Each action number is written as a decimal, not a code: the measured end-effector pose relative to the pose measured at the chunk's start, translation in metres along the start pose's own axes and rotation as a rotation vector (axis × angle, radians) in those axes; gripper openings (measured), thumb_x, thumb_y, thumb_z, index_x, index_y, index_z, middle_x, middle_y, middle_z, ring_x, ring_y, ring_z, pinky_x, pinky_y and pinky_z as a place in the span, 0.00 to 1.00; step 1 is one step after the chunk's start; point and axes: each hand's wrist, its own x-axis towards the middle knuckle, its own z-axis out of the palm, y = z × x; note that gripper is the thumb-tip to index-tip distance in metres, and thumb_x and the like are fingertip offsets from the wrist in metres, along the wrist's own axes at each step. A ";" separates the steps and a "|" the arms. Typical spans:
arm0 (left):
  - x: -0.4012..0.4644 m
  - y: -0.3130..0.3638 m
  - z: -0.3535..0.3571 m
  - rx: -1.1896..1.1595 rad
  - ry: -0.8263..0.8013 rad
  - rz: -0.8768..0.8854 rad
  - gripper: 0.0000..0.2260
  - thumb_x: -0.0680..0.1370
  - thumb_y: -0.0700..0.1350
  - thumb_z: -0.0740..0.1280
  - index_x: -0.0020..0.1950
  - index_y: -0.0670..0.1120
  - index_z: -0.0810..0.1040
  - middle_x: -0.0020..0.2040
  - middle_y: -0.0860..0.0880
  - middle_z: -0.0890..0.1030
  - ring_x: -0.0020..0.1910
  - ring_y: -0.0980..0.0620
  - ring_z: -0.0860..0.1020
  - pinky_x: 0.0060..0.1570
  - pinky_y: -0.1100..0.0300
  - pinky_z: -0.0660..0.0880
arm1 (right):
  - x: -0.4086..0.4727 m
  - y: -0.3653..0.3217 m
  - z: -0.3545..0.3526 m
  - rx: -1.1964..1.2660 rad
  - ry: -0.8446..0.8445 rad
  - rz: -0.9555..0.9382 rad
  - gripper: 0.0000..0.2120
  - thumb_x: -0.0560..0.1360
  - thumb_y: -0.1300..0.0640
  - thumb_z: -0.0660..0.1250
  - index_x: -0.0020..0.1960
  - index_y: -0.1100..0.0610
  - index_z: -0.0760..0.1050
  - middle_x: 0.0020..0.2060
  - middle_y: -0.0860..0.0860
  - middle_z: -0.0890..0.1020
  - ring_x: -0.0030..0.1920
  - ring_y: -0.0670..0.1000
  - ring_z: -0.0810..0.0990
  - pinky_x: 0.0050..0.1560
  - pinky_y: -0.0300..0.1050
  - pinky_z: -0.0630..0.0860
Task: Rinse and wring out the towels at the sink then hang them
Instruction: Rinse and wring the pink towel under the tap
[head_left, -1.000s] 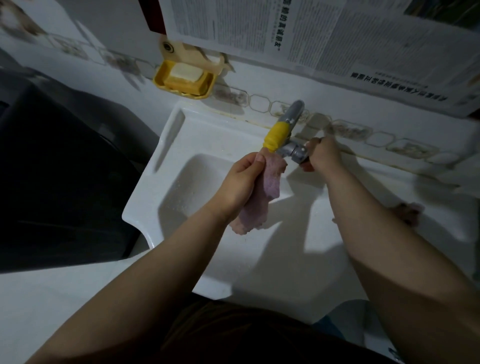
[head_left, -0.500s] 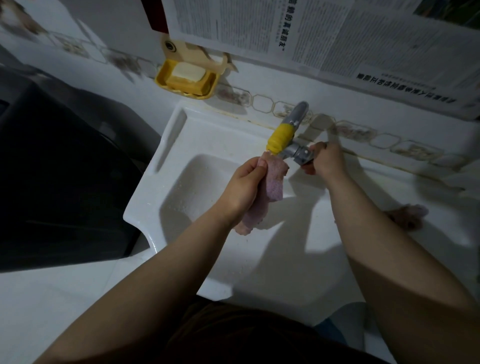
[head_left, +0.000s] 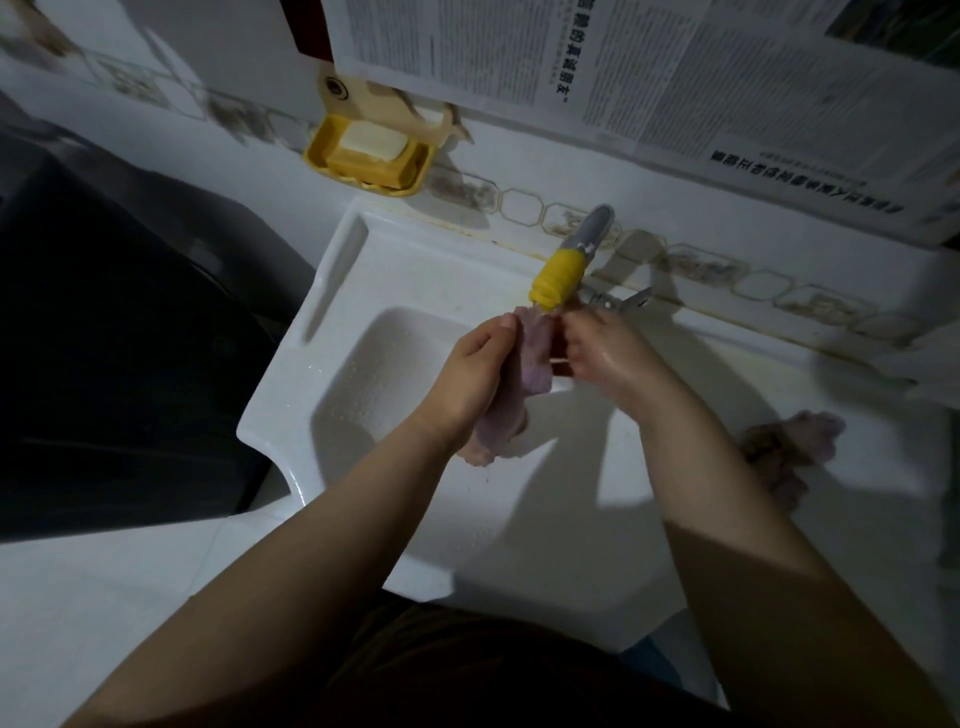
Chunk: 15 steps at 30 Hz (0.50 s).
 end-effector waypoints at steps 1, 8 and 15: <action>0.000 -0.001 -0.002 0.016 0.011 0.016 0.18 0.84 0.46 0.53 0.57 0.33 0.76 0.52 0.34 0.80 0.51 0.39 0.79 0.57 0.50 0.75 | -0.003 0.005 0.005 -0.019 -0.021 -0.129 0.10 0.80 0.52 0.61 0.51 0.57 0.78 0.45 0.53 0.83 0.47 0.52 0.82 0.48 0.47 0.80; 0.007 -0.008 -0.018 0.524 0.332 0.266 0.15 0.83 0.49 0.57 0.44 0.48 0.80 0.40 0.55 0.77 0.40 0.59 0.74 0.42 0.63 0.71 | -0.008 0.022 0.005 -0.357 0.194 -0.360 0.04 0.74 0.54 0.70 0.40 0.52 0.79 0.35 0.46 0.82 0.38 0.45 0.78 0.44 0.43 0.75; 0.018 0.014 -0.024 0.512 0.268 0.305 0.16 0.79 0.49 0.64 0.38 0.39 0.75 0.32 0.45 0.74 0.30 0.57 0.69 0.32 0.62 0.66 | -0.012 0.025 0.019 -0.166 0.210 -0.350 0.13 0.81 0.55 0.58 0.50 0.65 0.75 0.43 0.62 0.79 0.44 0.47 0.75 0.47 0.44 0.70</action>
